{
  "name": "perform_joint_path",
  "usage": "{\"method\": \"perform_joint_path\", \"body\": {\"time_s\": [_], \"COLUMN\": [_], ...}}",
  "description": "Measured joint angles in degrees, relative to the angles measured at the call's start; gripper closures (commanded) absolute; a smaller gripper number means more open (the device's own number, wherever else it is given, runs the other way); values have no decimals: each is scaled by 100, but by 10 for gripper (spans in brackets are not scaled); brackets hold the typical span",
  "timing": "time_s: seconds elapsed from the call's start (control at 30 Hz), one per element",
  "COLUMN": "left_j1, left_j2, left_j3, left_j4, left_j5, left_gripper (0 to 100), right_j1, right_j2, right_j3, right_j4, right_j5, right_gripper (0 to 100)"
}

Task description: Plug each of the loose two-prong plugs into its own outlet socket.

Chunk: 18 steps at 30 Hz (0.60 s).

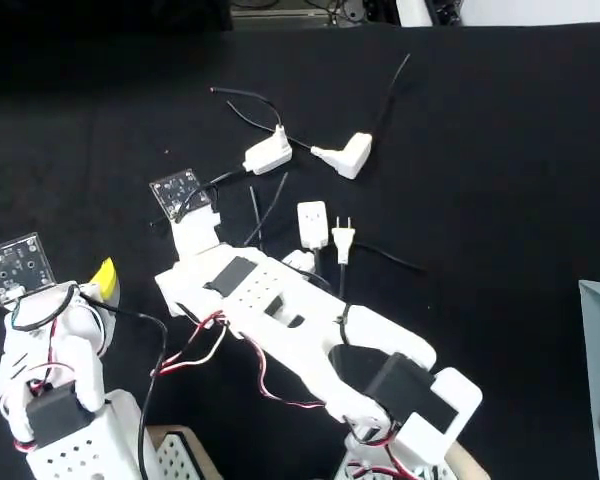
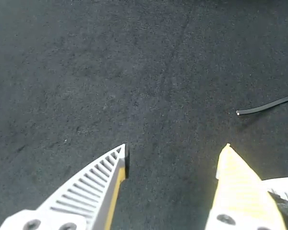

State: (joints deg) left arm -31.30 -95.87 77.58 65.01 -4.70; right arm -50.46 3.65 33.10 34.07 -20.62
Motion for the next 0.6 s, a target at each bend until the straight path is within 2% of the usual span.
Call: {"method": "perform_joint_path", "body": {"time_s": [0.6], "left_j1": [0], "left_j2": [0], "left_j3": [141], "left_j4": [0], "left_j5": [0], "left_gripper": [700], "right_j1": [-26], "right_j2": [229], "right_j3": [-105], "right_j4": [79], "right_j5": [1424], "right_gripper": [986]}}
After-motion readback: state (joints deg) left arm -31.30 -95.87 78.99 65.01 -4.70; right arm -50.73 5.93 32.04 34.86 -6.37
